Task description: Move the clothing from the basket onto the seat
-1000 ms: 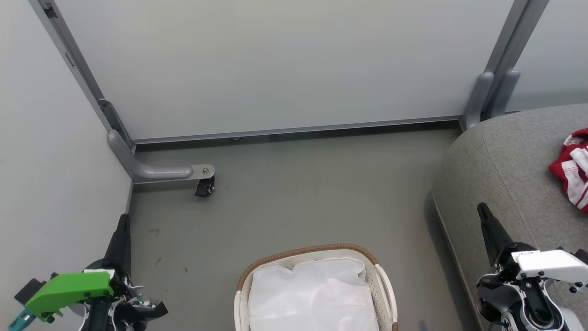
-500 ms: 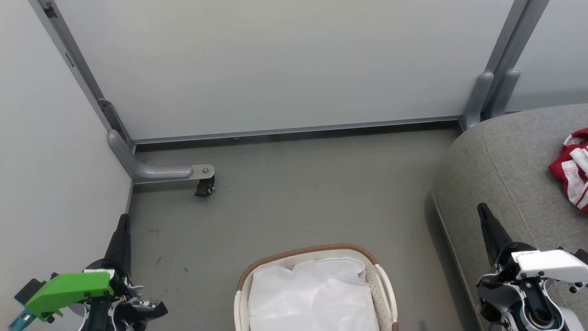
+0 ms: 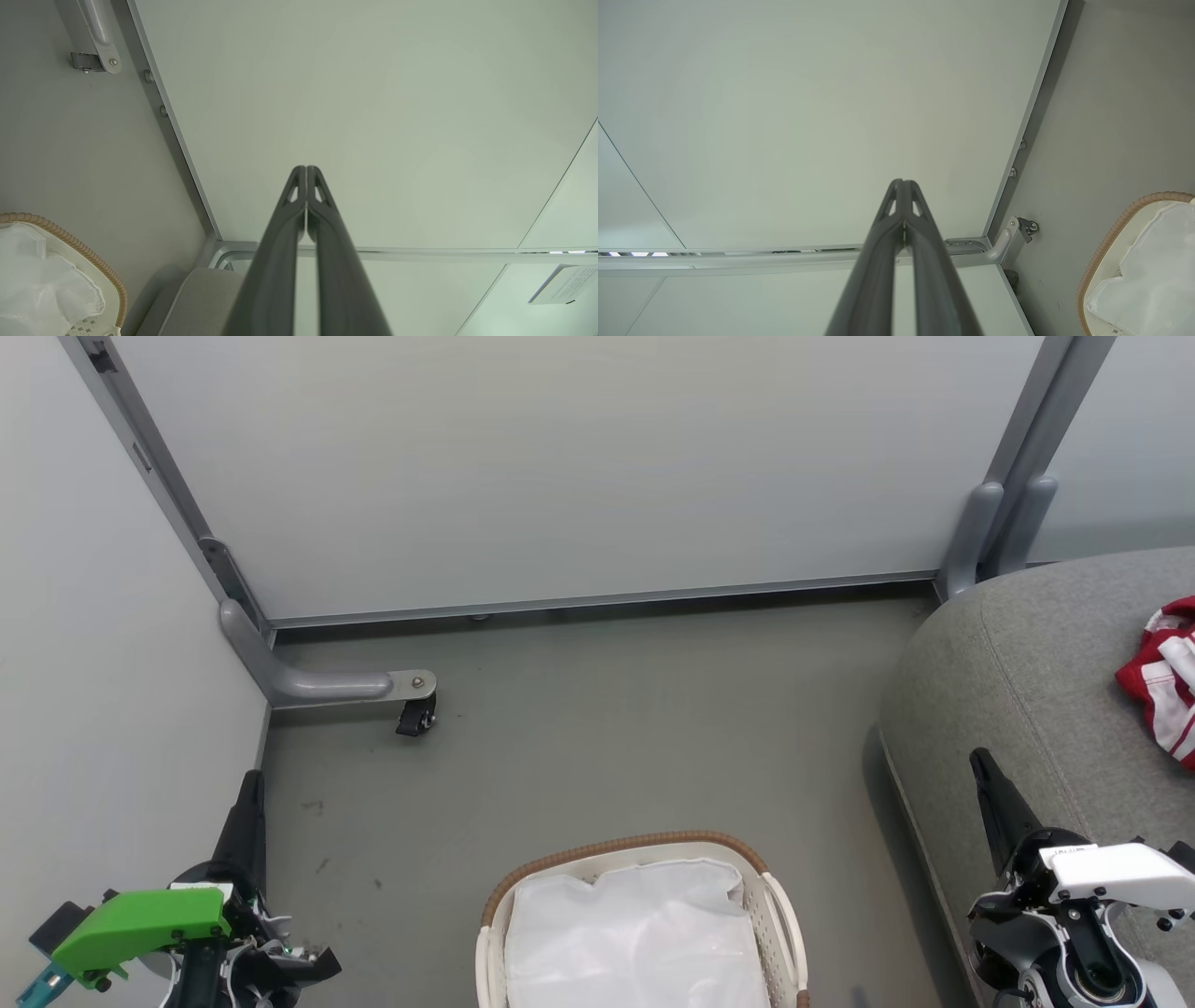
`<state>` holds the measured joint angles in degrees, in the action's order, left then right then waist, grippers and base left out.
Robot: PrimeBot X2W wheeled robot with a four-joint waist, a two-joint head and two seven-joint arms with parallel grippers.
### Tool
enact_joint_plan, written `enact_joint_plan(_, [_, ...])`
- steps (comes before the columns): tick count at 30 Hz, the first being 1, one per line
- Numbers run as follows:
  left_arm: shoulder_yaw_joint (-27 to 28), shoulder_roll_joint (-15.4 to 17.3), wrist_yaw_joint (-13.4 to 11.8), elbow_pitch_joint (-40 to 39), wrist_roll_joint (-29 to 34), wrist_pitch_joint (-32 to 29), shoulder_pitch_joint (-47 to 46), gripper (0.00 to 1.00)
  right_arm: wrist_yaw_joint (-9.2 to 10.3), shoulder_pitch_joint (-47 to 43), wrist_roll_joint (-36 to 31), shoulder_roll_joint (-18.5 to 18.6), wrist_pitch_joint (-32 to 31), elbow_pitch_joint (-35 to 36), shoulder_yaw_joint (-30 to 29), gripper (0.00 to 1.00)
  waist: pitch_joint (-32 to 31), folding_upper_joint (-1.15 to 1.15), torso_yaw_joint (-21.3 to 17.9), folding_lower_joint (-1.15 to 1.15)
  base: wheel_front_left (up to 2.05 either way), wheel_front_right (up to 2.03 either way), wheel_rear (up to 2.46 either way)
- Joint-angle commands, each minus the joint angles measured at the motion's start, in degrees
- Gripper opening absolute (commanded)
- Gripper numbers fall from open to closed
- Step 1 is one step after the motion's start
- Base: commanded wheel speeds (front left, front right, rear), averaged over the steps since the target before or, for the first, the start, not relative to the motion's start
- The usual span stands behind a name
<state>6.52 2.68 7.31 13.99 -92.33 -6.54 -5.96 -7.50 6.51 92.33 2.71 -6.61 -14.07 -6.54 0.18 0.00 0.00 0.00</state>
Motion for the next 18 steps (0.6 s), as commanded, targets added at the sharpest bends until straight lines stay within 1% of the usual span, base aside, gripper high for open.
enact_joint_plan(1, [0.1,0.4,0.3,0.0,-0.2,-0.2,-0.6,0.00,0.02,-0.6,0.2,0.3,-0.1,0.2,-0.1,0.00,0.0,0.00,0.0,0.00,0.00,0.00,0.00])
enact_joint_plan(18, [0.1,0.4,0.3,0.0,-0.2,-0.2,-0.6,0.00,0.02,-0.6,0.2,0.3,-0.1,0.2,-0.1,0.00,0.0,0.00,0.0,0.00,0.00,0.00,0.00])
